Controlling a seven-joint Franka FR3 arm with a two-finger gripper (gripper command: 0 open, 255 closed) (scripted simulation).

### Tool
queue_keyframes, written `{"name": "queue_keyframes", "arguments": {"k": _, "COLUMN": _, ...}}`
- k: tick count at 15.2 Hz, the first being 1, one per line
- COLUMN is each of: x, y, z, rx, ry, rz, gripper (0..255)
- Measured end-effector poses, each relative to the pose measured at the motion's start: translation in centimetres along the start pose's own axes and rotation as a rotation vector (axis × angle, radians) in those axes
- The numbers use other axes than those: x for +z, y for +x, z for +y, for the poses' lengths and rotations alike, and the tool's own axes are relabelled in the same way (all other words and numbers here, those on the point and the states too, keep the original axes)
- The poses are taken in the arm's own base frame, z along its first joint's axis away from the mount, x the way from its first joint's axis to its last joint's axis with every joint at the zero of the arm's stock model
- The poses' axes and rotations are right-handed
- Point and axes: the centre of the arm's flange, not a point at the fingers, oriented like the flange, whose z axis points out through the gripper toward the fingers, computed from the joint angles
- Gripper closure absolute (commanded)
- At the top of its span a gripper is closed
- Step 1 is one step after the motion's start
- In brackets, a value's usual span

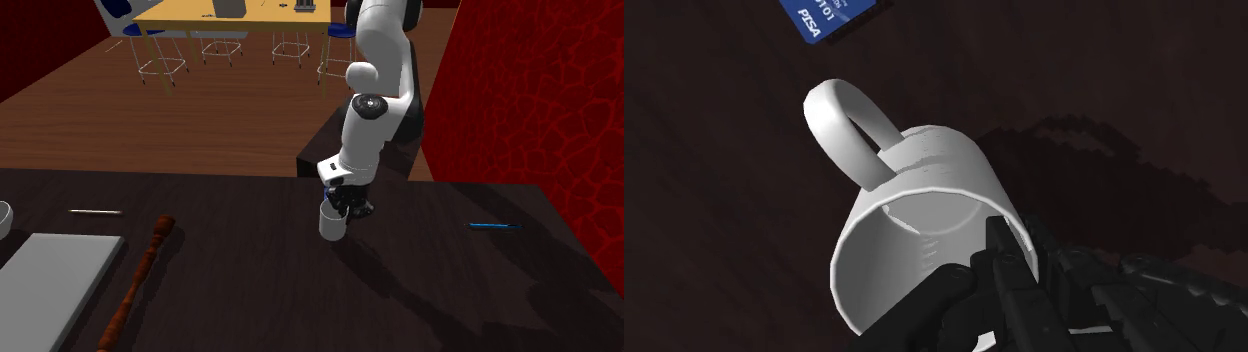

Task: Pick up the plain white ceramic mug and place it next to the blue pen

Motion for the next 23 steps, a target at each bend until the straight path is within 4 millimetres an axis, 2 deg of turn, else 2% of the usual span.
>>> {"name": "queue_keyframes", "arguments": {"k": 23, "x": -12.1, "y": 0.9, "z": 0.2, "rx": 0.000, "ry": 0.000, "rz": 0.000, "gripper": 255}}
